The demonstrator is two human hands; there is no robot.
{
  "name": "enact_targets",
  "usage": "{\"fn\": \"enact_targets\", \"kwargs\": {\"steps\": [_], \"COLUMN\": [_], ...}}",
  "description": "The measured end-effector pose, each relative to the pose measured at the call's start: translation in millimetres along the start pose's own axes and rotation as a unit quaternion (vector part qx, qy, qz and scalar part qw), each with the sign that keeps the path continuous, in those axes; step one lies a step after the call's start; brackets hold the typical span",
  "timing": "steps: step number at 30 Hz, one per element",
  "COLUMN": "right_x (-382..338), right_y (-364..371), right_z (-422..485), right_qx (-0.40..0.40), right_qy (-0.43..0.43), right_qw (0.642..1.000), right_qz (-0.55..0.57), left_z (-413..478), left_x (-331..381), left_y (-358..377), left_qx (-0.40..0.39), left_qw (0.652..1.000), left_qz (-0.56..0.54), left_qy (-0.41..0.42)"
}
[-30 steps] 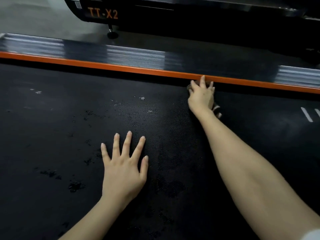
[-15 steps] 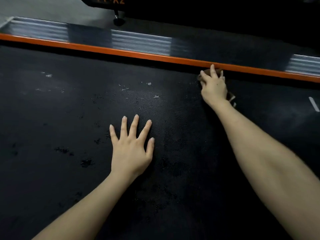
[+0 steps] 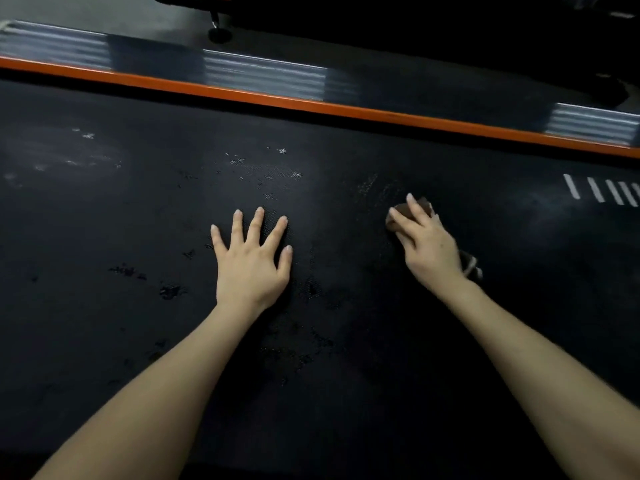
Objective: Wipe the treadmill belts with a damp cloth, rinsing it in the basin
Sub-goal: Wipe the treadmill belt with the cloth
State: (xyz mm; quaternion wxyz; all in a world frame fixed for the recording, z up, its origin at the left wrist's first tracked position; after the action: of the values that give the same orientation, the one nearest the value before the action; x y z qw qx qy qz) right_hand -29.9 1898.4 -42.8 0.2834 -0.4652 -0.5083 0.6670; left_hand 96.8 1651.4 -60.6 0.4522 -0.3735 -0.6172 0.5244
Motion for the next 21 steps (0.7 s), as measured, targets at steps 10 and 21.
{"fn": "enact_targets", "kwargs": {"steps": [10,21], "right_x": [-93,-89], "right_y": [28,22], "right_z": [-125,-136], "right_qx": [-0.073,-0.015], "right_qy": [-0.251,-0.035], "right_qw": [0.965,0.999], "right_qz": [-0.006,0.009], "left_z": [-1,-73], "left_x": [-4,-8], "left_y": [-6,-2], "left_qx": [0.003,0.0], "left_qw": [1.0,0.995], "left_qz": [-0.02,-0.05], "left_qy": [0.015,0.081]}}
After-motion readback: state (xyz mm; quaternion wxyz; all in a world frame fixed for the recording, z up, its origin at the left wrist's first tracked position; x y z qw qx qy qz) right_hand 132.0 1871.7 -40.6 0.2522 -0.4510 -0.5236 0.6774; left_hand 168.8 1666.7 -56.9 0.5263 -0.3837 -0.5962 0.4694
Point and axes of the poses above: each hand's wrist, its own z-axis towards the middle knuckle, its own y-axis out of the palm, x = y × z, the point moved 2 cm from there along z, towards the middle knuckle, and after that the axes turned 4 degrees about -x, right-handed, at the moved point
